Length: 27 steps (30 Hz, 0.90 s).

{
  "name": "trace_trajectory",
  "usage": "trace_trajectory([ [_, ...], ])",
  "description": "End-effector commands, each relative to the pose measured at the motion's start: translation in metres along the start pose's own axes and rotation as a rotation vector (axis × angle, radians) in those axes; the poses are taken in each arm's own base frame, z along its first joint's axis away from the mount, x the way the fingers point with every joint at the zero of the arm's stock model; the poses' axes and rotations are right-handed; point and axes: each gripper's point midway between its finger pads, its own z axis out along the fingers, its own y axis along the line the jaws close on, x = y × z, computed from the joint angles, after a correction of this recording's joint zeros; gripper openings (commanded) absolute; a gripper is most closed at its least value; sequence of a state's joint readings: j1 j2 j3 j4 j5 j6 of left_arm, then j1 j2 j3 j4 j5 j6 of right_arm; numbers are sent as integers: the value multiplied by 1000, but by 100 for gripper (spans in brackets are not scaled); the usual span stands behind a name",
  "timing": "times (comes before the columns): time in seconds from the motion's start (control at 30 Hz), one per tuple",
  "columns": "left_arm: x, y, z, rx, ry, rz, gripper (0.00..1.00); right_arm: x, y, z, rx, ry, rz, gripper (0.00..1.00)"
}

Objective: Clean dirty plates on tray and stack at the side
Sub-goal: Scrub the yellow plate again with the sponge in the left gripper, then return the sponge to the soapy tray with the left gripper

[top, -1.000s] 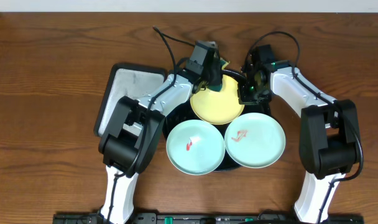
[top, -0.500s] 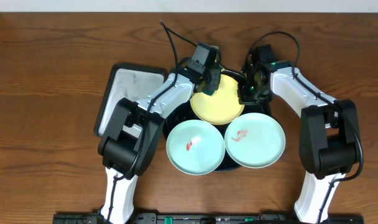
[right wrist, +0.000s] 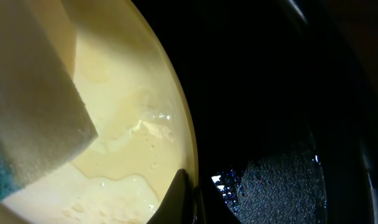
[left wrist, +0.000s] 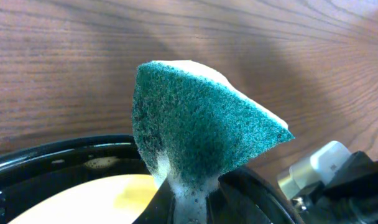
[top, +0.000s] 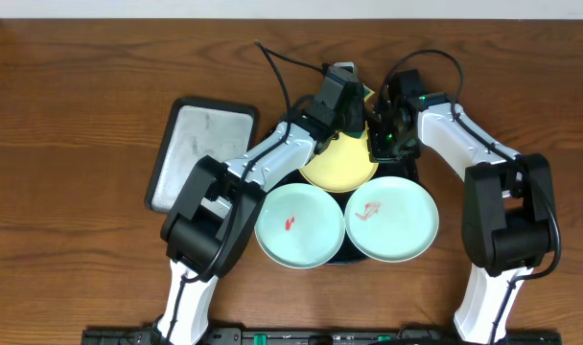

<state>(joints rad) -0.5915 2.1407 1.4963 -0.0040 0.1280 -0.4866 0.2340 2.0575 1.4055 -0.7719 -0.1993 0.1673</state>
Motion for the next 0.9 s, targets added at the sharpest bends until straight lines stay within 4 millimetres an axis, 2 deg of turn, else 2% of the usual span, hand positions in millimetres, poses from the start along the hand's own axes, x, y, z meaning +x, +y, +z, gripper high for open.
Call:
trace_trajectory([
  [0.0, 8, 18, 8, -36, 24, 18, 8, 5, -6, -3, 40, 11, -34, 1],
  [0.23, -8, 73, 1, -151, 28, 113, 8, 5, -6, -3, 40, 12, -34, 1],
  [0.4, 0, 106, -14, -222, 115, 110, 7, 5, -6, -3, 40, 13, -33, 1],
  [0.5, 11, 108, -27, -245, 178, 102, 8, 5, -6, -3, 40, 13, -33, 1],
  [0.73, 43, 81, -54, -223, 316, 91, 8, 5, -6, -3, 40, 10, -21, 1],
  [0.87, 42, 73, -66, -223, 318, 74, 8, 6, -6, -3, 40, 13, -21, 1],
])
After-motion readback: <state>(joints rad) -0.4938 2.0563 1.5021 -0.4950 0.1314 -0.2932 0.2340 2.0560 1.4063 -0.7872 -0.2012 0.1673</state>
